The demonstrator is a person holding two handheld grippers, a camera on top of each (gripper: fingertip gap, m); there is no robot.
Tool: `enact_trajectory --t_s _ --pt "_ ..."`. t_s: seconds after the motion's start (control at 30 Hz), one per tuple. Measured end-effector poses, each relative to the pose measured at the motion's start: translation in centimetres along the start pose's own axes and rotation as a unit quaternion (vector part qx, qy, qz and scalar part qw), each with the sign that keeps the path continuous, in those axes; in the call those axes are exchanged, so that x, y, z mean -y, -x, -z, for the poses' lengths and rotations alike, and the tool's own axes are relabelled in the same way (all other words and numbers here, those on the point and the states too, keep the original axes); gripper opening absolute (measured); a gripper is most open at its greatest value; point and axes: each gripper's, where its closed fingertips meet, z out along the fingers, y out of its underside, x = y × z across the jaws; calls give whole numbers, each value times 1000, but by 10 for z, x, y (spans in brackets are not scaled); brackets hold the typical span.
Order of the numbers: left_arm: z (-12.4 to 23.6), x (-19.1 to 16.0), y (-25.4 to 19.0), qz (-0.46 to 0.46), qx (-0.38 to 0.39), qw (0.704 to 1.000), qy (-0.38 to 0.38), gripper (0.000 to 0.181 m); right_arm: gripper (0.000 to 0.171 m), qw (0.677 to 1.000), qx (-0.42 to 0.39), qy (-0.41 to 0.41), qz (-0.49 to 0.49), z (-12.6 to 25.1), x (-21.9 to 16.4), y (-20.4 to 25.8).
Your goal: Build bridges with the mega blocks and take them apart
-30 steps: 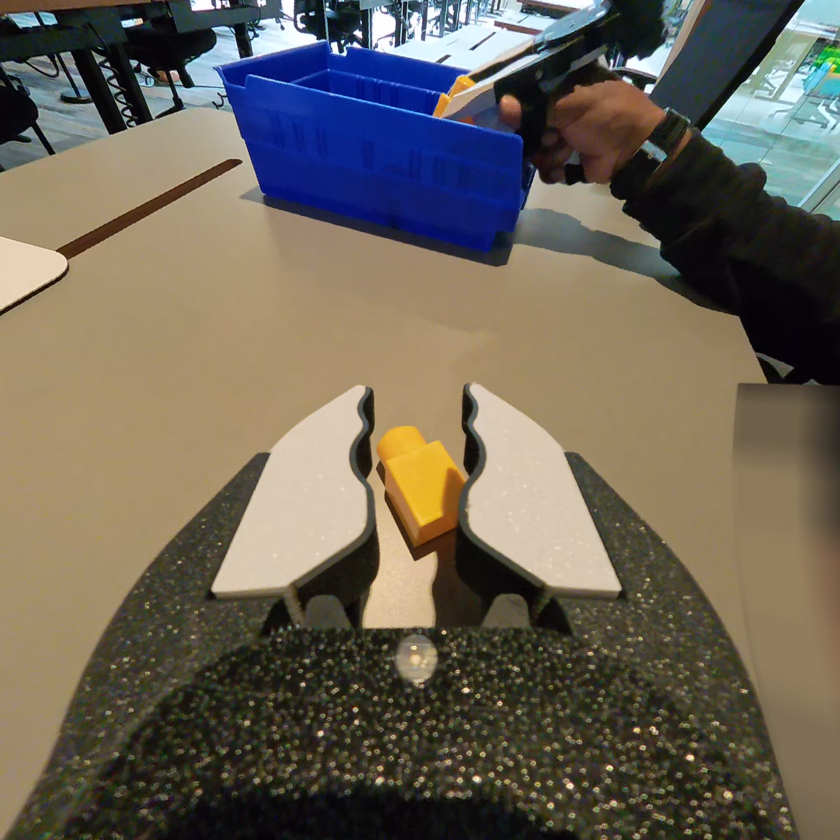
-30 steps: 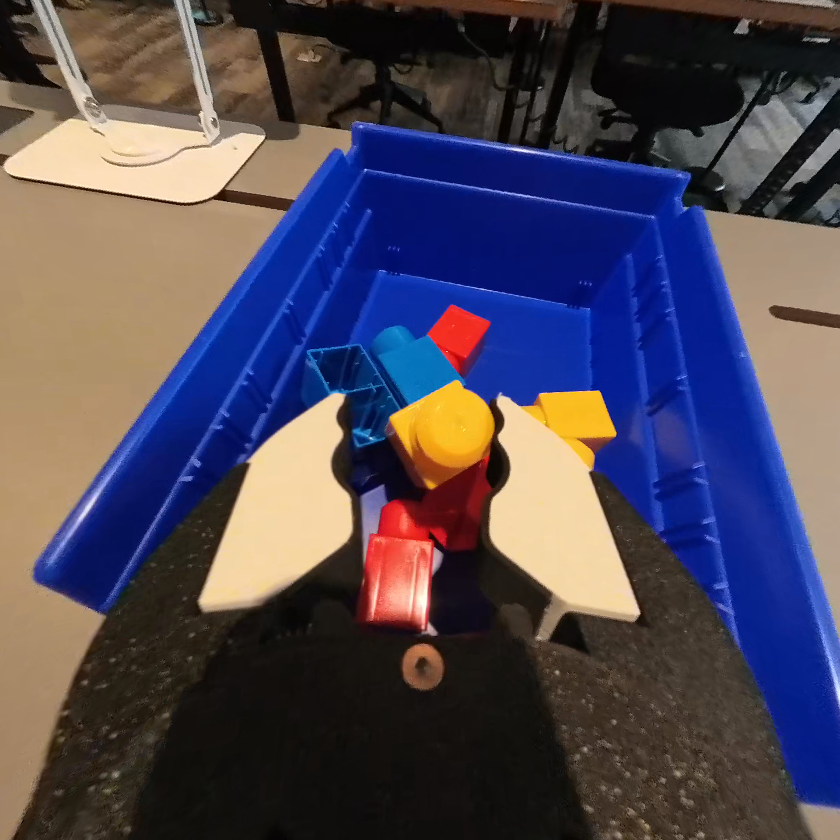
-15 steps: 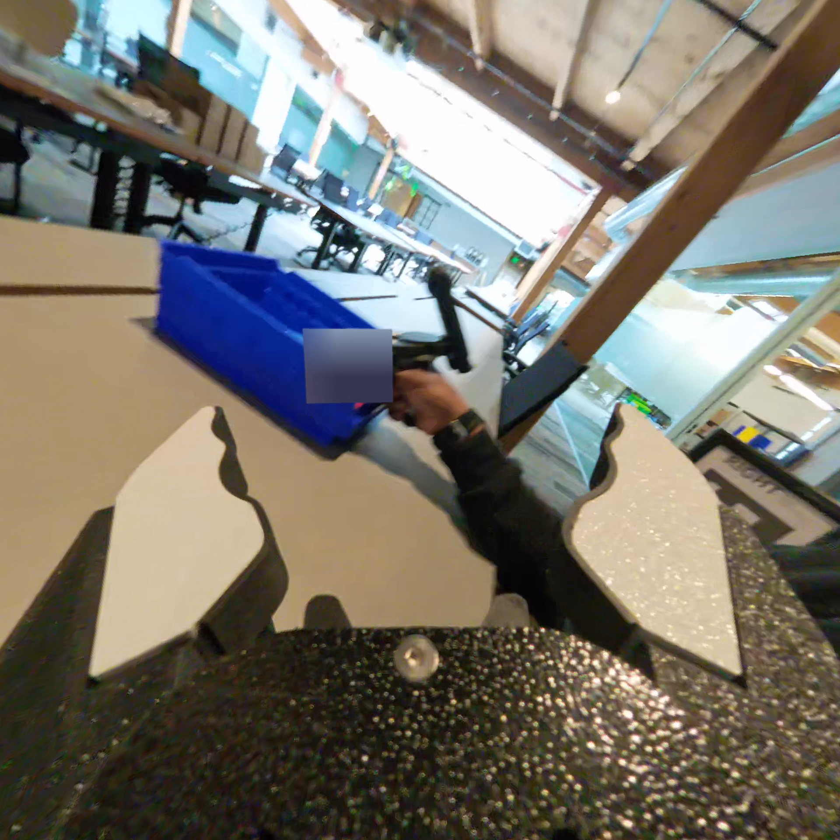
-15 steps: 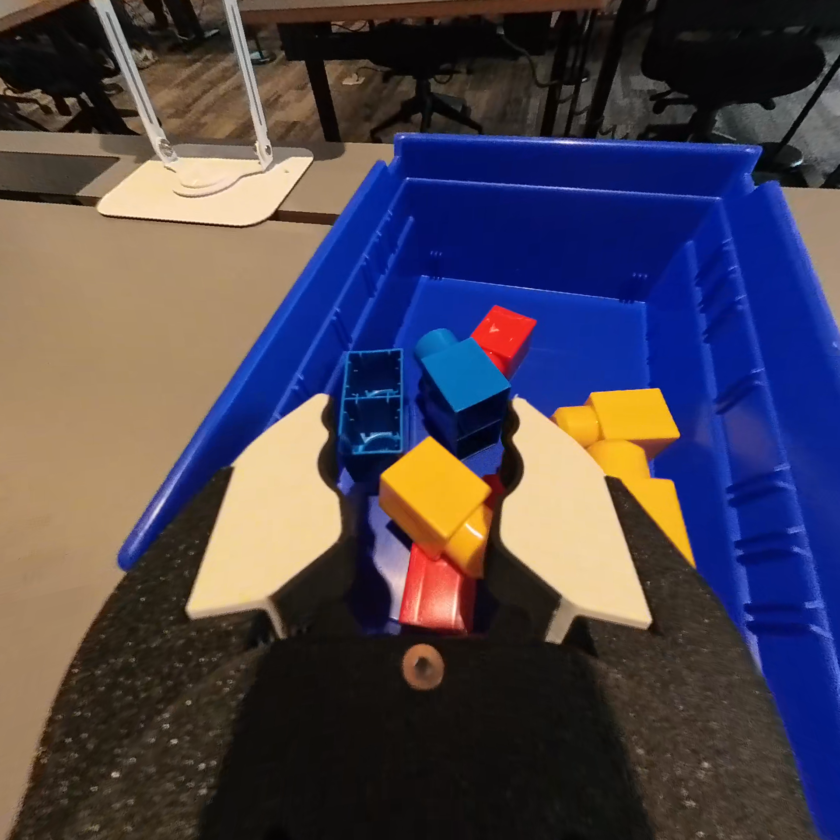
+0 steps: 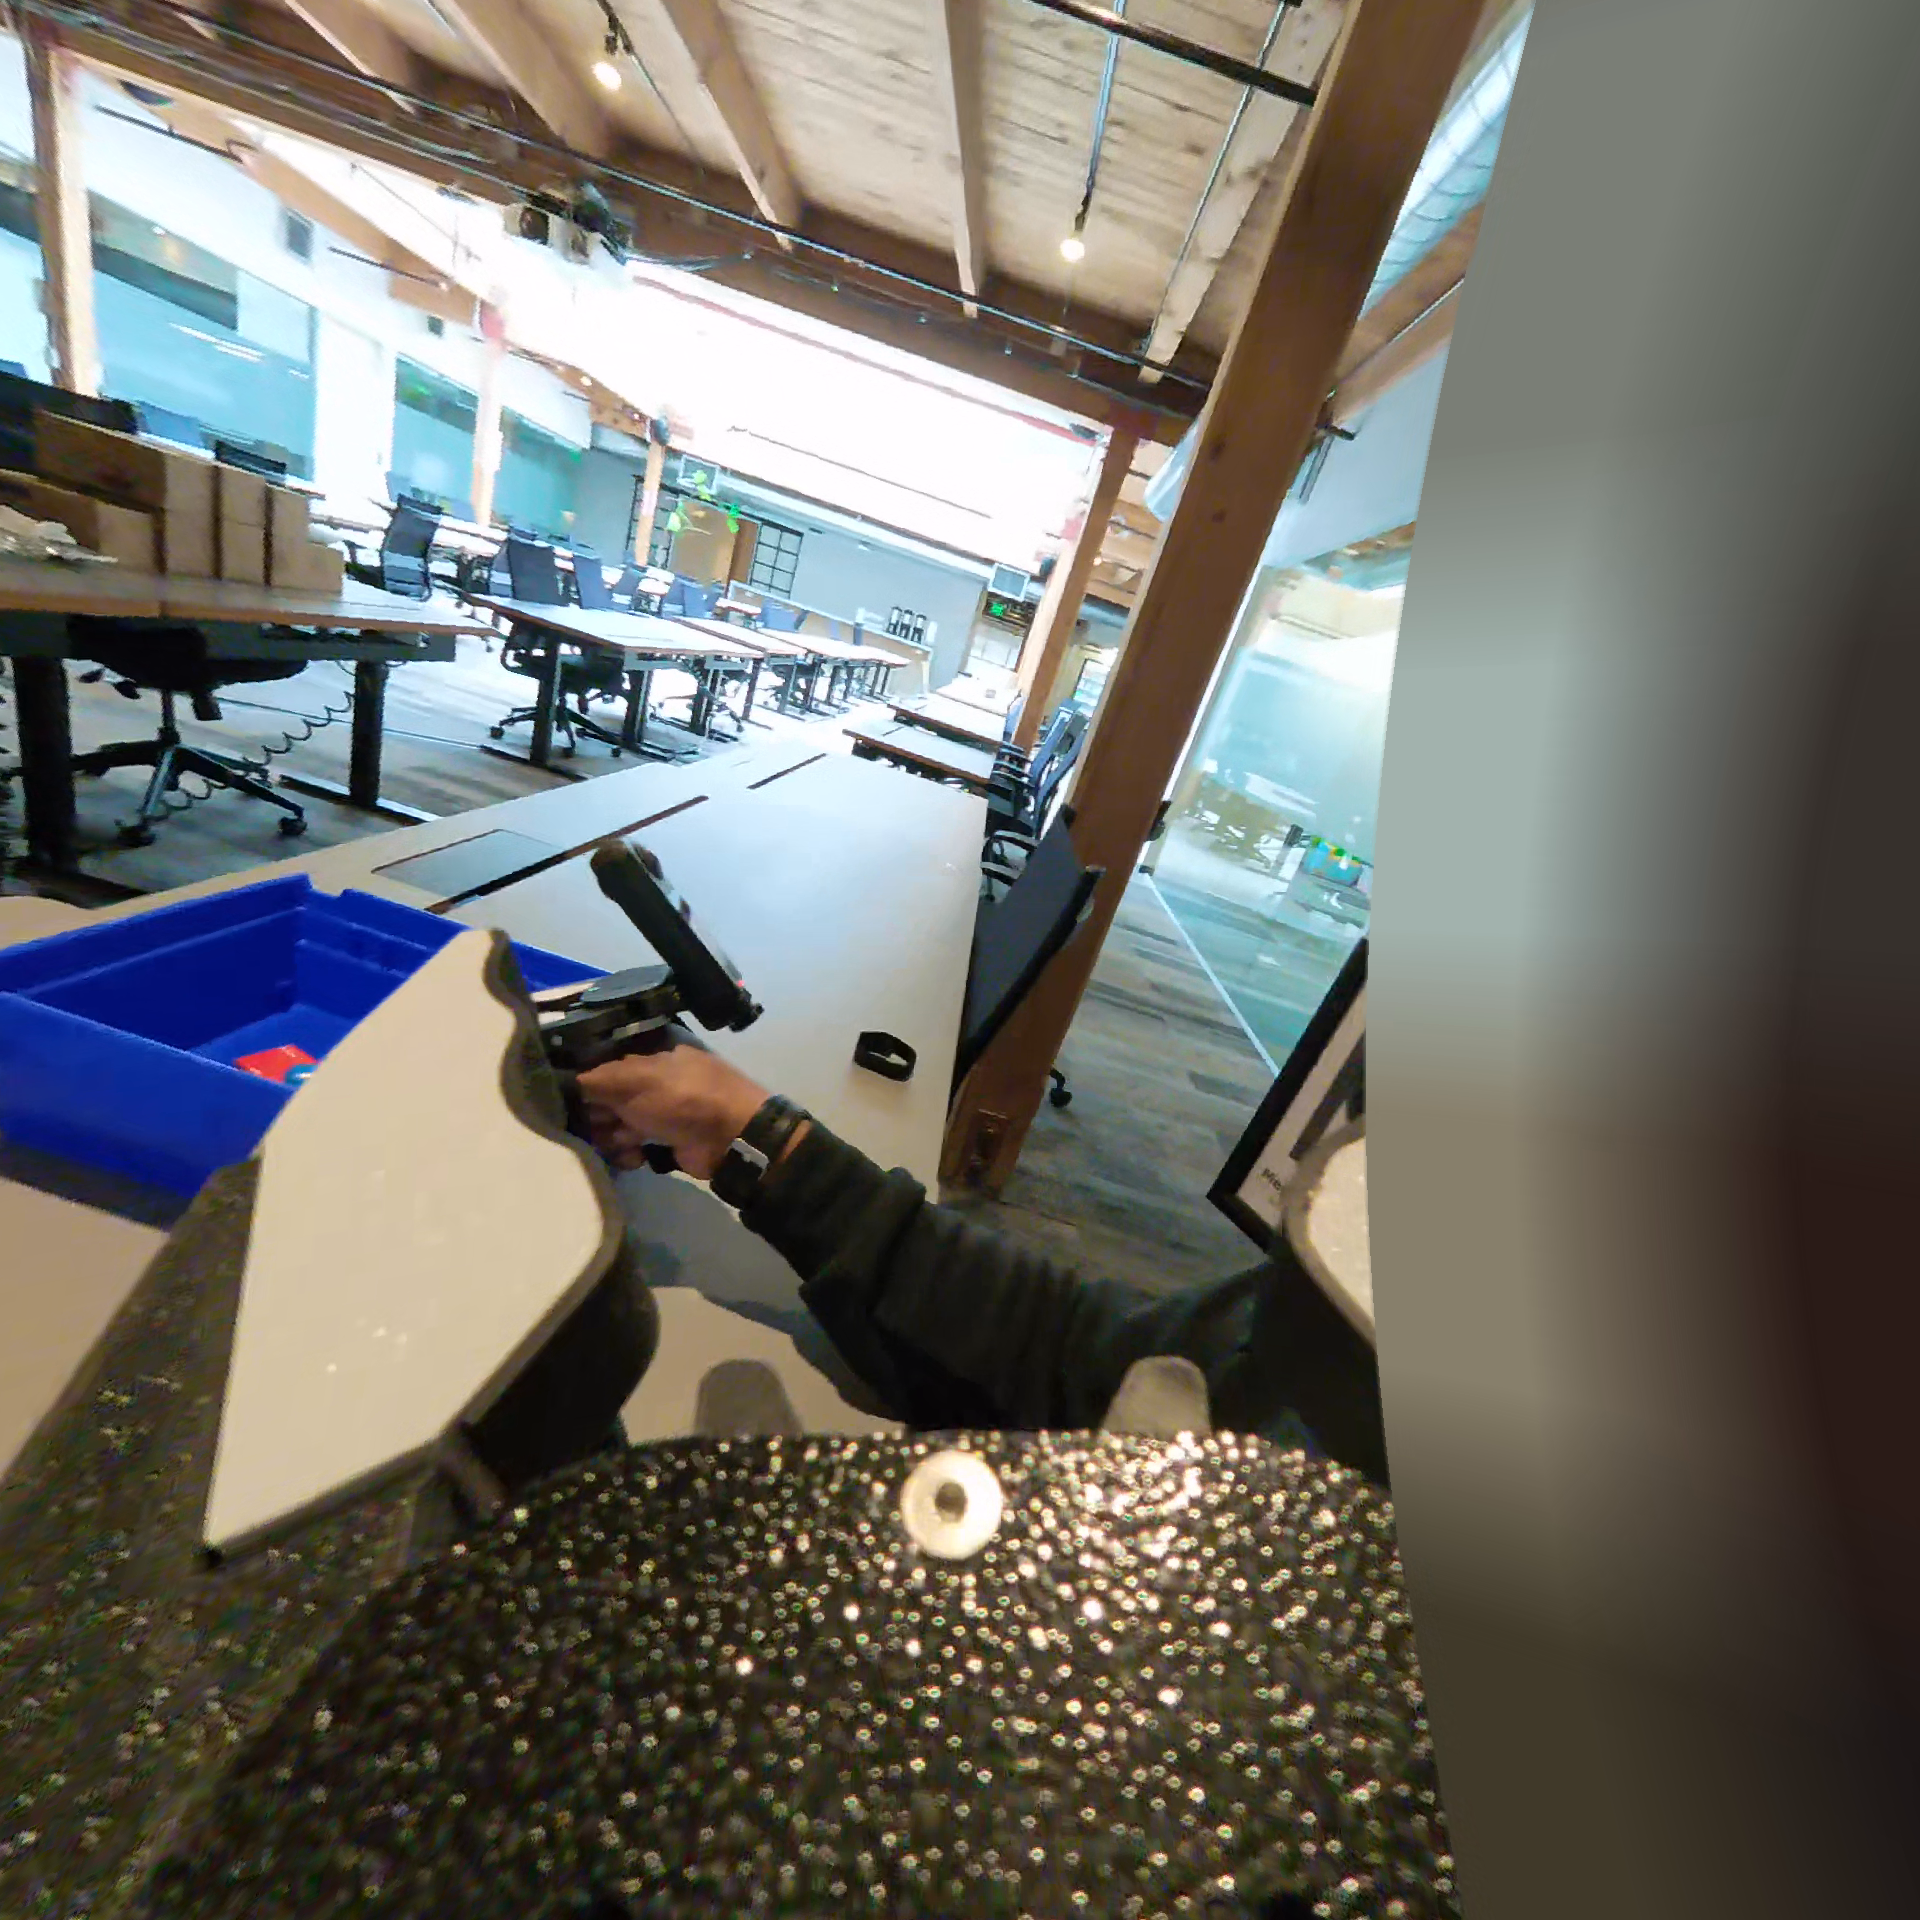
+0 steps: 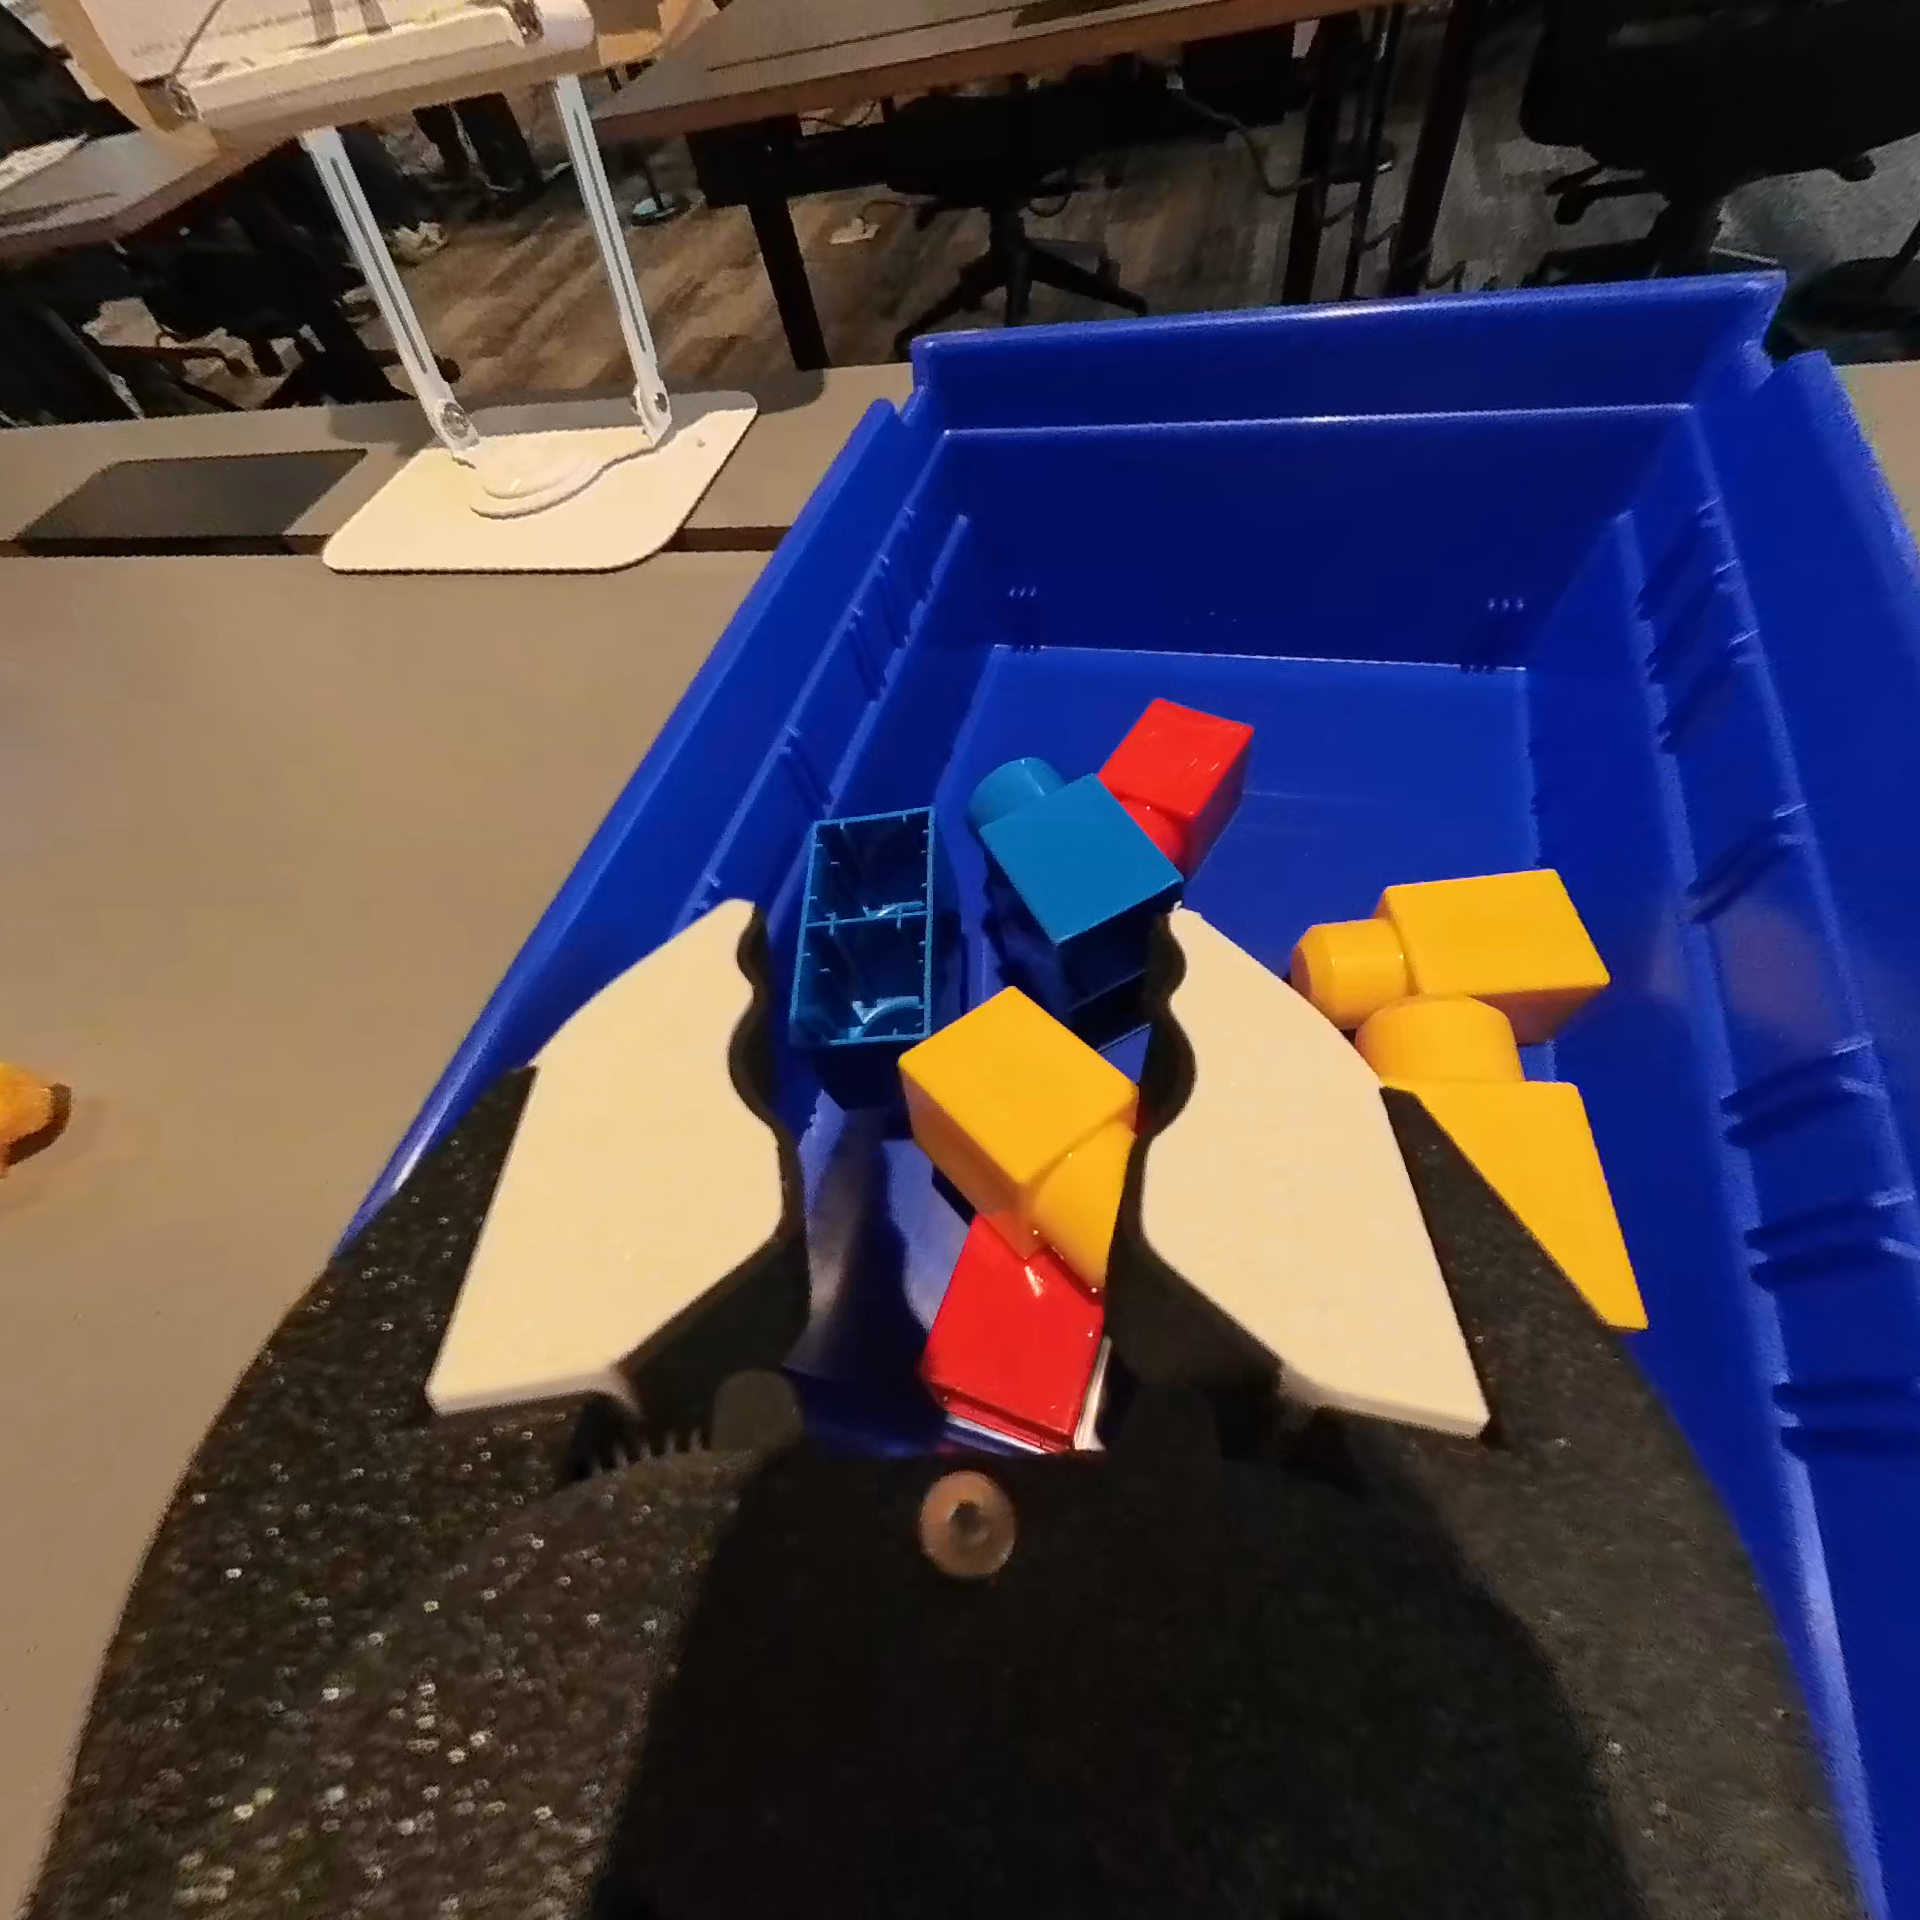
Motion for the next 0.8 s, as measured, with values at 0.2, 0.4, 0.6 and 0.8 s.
enact_trajectory --t_s 0.2,0.4,0.6,0.8 --pt "9 0 1 24 -6 1000 -2 145 69 1000 7 -4 -11 1 1 1" --pt "11 5 -4 19 -2 1000 -10 145 69 1000 13 -3 -7 -1 1 6" --pt "28 -3 48 -3 63 998 1 145 70 1000 15 -19 15 8 10 17" --pt "76 -85 184 -59 162 978 117 145 73 988 54 -61 129 31 36 78"
